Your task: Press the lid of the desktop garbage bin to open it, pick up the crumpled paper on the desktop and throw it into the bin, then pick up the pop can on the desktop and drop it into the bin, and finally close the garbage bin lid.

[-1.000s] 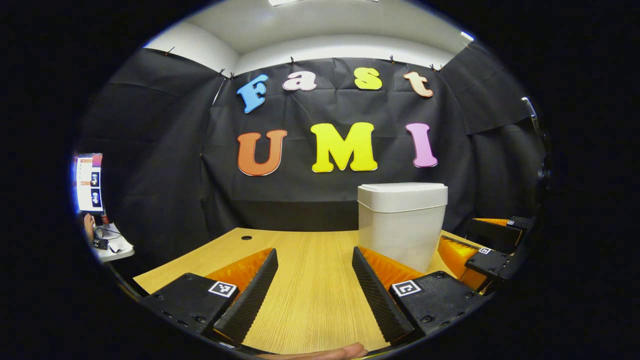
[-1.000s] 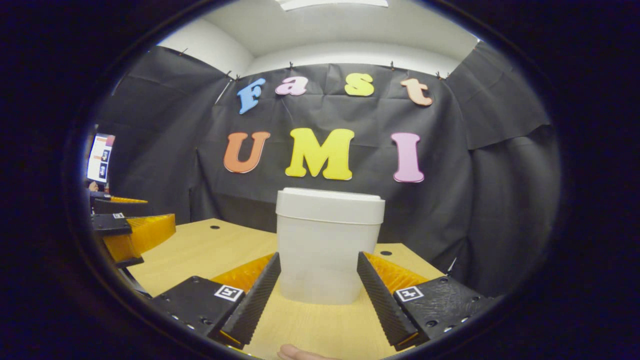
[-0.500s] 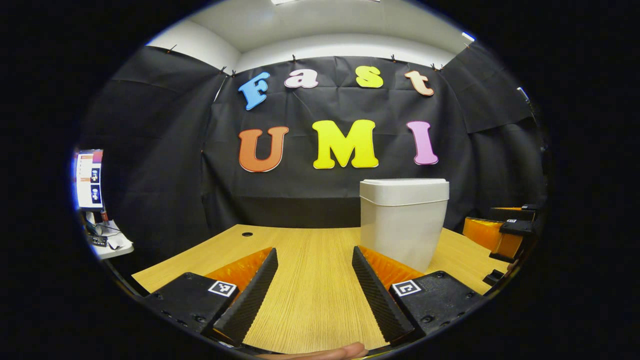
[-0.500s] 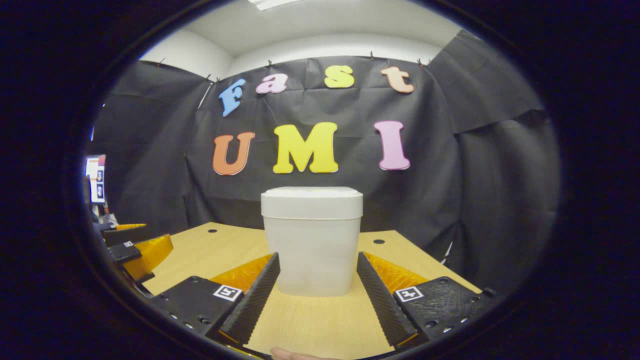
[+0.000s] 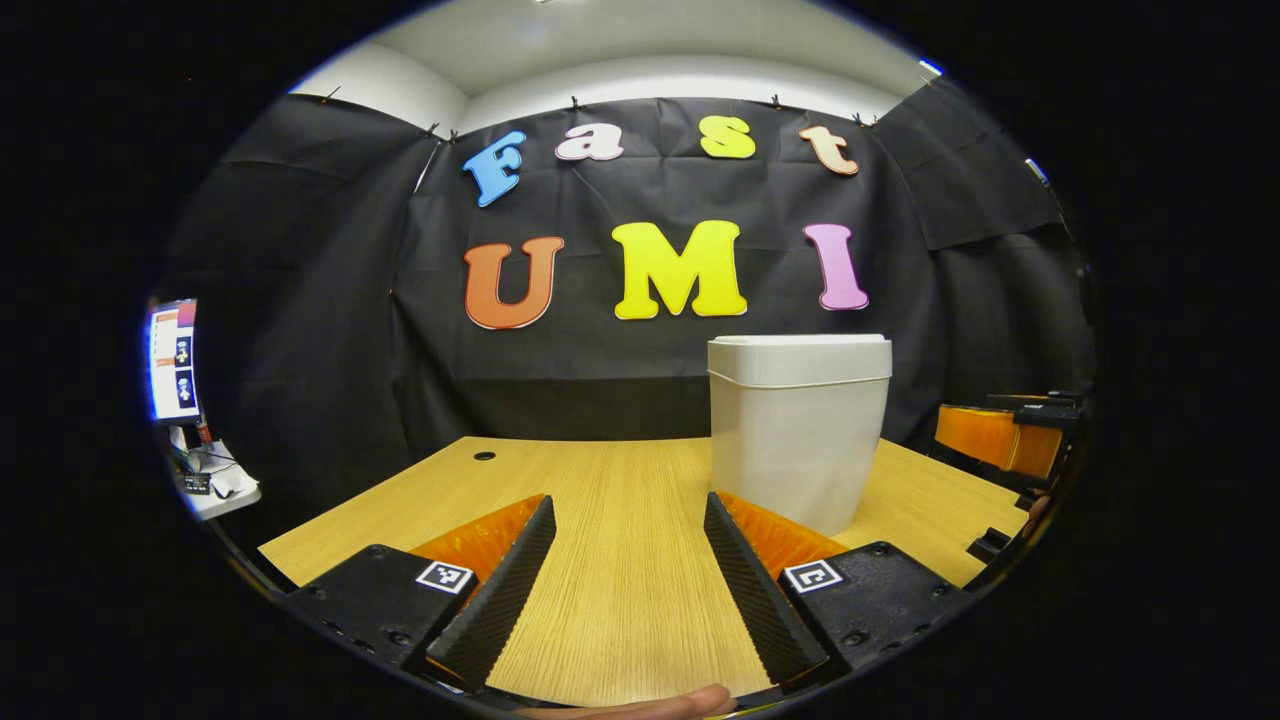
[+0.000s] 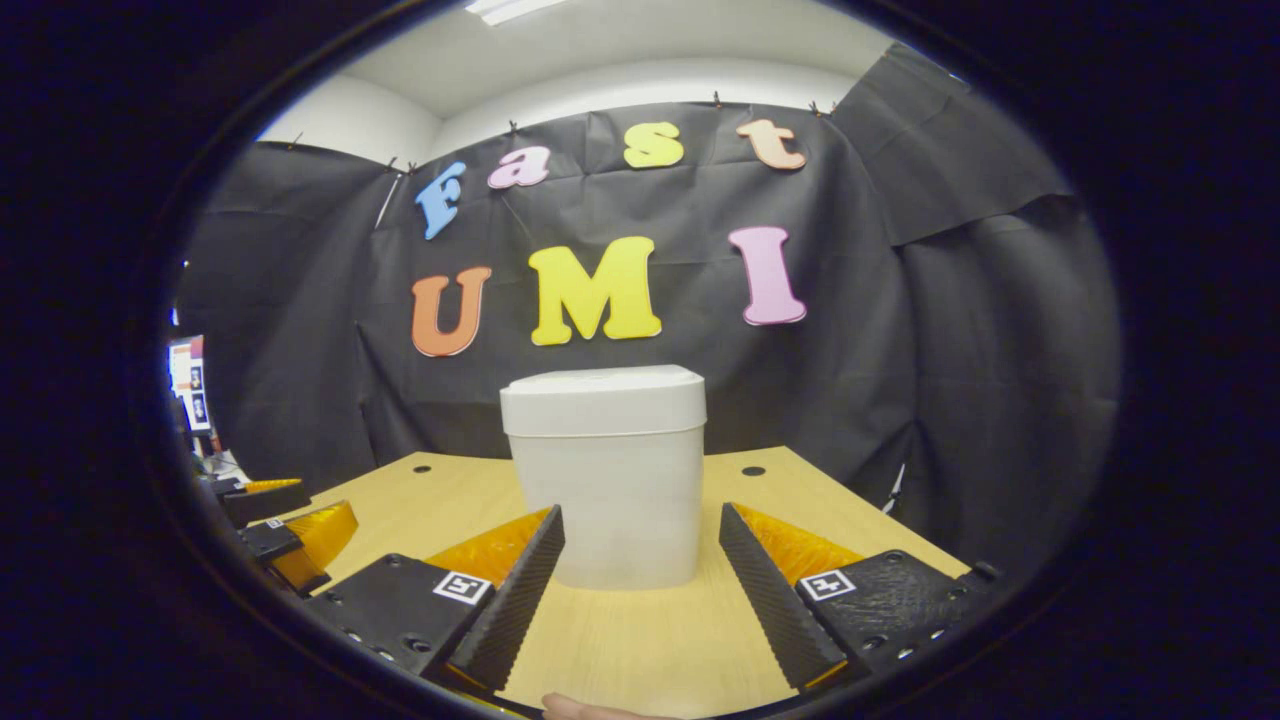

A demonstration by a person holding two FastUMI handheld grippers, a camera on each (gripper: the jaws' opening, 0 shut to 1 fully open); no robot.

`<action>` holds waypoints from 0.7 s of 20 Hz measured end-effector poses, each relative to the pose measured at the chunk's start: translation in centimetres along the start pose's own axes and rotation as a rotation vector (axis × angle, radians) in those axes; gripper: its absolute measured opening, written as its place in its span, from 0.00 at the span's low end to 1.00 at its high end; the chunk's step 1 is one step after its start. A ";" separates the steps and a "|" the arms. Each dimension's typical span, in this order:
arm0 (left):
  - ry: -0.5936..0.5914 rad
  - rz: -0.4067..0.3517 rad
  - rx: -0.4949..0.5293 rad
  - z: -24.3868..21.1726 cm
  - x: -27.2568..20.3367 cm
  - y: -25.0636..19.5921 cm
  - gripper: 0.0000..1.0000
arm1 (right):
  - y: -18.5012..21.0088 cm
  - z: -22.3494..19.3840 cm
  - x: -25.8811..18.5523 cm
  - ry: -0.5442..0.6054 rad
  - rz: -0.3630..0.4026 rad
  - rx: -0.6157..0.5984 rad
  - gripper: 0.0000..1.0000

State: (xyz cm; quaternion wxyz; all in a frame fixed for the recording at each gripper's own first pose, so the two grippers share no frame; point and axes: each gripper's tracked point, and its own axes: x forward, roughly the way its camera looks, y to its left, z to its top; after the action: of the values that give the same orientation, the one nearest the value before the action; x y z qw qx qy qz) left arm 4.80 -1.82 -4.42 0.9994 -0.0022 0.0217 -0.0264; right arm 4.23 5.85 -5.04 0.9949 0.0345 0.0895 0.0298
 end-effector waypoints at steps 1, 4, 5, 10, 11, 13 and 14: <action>0.000 0.001 0.009 0.0 0.0 0.0 0.97 | 0.2 0.1 -0.1 -0.004 0.004 -0.015 0.96; -0.006 0.002 0.022 0.1 -0.1 -0.1 0.97 | 1.0 -0.1 -0.2 -0.006 0.027 -0.039 0.93; -0.003 -0.002 0.022 -0.1 0.0 -0.2 0.97 | 1.2 -0.1 -0.2 -0.006 0.031 -0.045 0.93; 0.015 -0.001 0.031 -0.6 0.2 -0.3 0.97 | 1.3 -0.3 -0.3 -0.003 0.035 -0.056 0.96; 0.019 -0.001 0.034 -0.6 0.2 -0.5 0.97 | 1.3 -0.4 -0.2 0.002 0.035 -0.057 0.93; 0.020 -0.004 0.039 -0.7 0.2 -0.5 0.97 | 1.0 -0.1 -0.3 -0.004 0.031 -0.045 0.96; 0.018 -0.004 0.039 -0.6 0.1 -0.5 0.97 | 0.9 0.1 -0.5 -0.012 0.026 -0.036 0.96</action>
State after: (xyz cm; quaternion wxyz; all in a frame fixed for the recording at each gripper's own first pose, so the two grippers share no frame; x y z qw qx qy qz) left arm 4.86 -2.35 -5.03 0.9990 0.0174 0.0300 -0.0287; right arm 3.69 6.68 -4.79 0.9955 0.0178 0.0824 0.0441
